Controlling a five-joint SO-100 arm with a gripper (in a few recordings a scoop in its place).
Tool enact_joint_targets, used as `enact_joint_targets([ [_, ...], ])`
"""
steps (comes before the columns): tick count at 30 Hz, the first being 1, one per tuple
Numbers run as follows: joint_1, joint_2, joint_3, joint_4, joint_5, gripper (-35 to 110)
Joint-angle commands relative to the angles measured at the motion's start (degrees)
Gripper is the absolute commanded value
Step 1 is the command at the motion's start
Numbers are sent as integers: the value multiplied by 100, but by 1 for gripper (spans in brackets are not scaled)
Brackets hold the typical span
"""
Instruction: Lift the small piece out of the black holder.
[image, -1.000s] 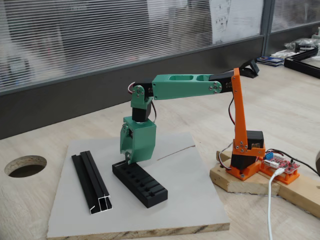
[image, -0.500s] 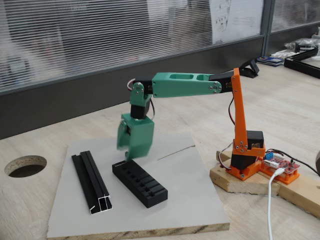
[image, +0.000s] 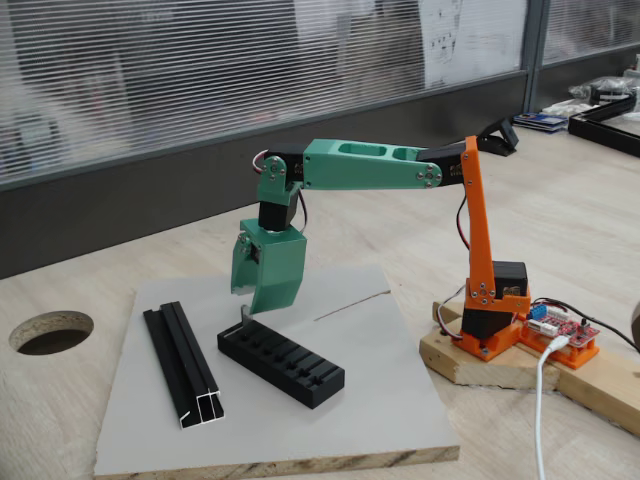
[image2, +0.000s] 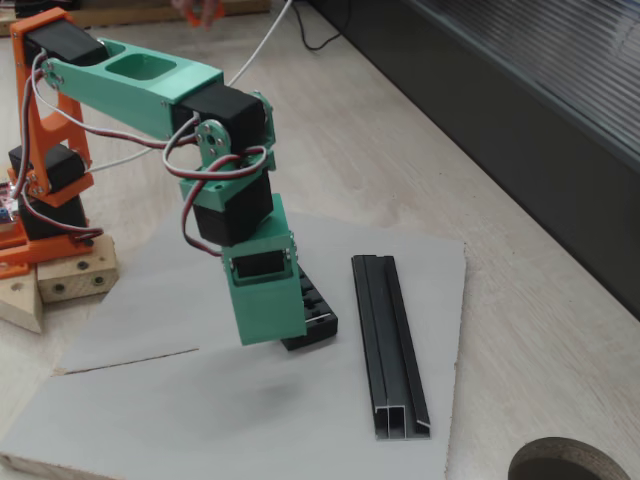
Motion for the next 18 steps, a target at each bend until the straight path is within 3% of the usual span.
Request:
enact_joint_targets([
  [1, 0, 141, -79, 105, -439, 40],
  [18, 0, 114, -97, 53, -756, 40],
])
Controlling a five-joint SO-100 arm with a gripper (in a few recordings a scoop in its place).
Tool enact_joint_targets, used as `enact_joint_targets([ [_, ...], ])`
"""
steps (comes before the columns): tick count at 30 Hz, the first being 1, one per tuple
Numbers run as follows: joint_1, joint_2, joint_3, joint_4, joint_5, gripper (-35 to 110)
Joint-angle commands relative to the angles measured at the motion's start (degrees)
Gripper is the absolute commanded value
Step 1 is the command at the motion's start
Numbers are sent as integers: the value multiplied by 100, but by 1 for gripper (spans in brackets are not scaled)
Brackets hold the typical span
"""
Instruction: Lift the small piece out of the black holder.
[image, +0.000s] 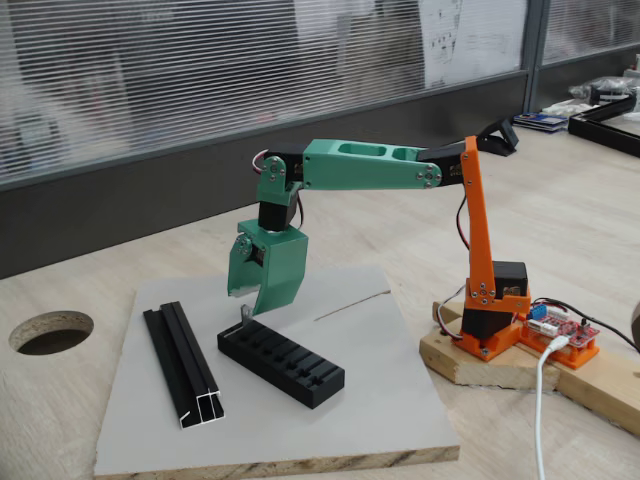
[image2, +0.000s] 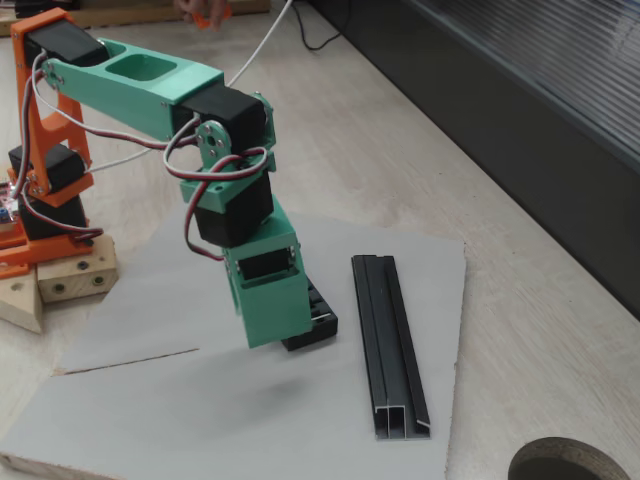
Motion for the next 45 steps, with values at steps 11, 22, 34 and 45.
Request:
enact_joint_targets([
  [11, -9, 105, -97, 44, 0, 40],
  [22, -343, 79, -97, 44, -9, 40],
  [34, -255, -211, -97, 53, 0, 40],
  [45, -202, -202, -97, 53, 0, 40],
])
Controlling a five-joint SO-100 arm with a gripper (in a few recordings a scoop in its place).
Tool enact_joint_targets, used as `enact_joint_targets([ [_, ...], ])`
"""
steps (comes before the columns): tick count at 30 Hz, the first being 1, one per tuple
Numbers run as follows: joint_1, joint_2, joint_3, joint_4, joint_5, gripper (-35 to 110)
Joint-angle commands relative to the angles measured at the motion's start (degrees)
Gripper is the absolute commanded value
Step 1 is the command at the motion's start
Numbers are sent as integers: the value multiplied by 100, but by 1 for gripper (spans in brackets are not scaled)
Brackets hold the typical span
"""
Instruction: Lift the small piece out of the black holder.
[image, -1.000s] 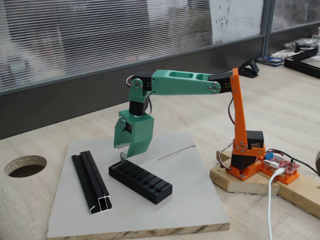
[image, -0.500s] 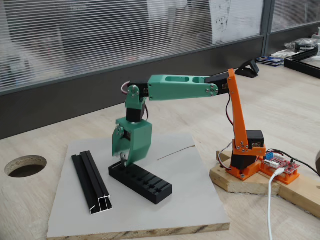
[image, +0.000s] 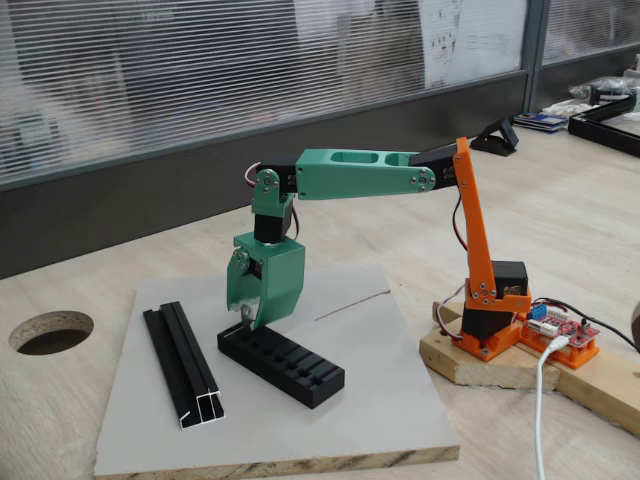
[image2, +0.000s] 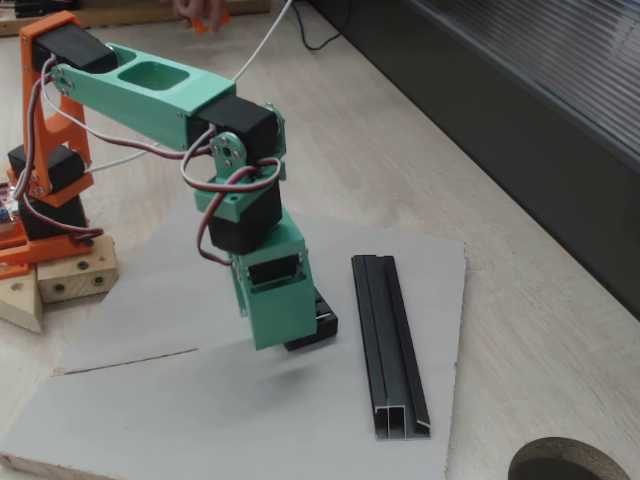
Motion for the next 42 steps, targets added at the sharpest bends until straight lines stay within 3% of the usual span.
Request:
enact_joint_targets([
  [1, -9, 79, -62, 62, 9, 40],
  [5, -9, 62, -62, 62, 0, 33],
  [11, 9, 79, -62, 70, 18, -1],
  [27, 9, 123, -79, 70, 53, 4],
  [42, 9, 1459, -703, 88, 88, 5],
])
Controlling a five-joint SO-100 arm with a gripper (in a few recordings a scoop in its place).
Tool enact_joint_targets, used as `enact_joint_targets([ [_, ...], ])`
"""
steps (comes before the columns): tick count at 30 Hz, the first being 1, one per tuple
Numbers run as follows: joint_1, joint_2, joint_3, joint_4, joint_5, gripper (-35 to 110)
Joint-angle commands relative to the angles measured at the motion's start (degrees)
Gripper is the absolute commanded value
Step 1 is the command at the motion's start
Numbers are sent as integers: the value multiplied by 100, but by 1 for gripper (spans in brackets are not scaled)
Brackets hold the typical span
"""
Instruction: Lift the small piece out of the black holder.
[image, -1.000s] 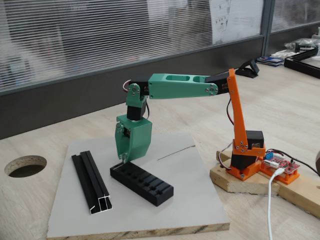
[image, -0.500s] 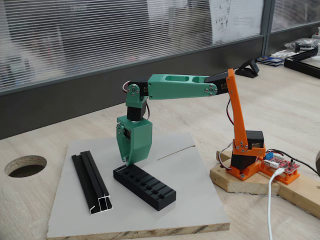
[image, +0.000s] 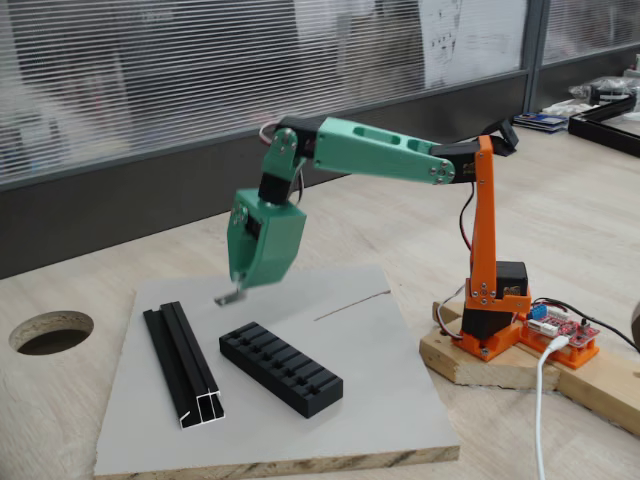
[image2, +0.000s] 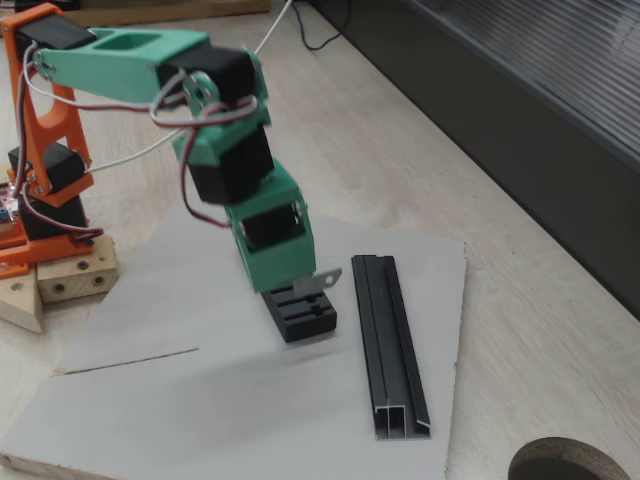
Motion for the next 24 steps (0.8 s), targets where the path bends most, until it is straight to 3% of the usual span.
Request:
enact_joint_targets([
  [1, -70, 571, -299, 53, 97, 5],
  [24, -70, 2654, -791, 123, 97, 5],
])
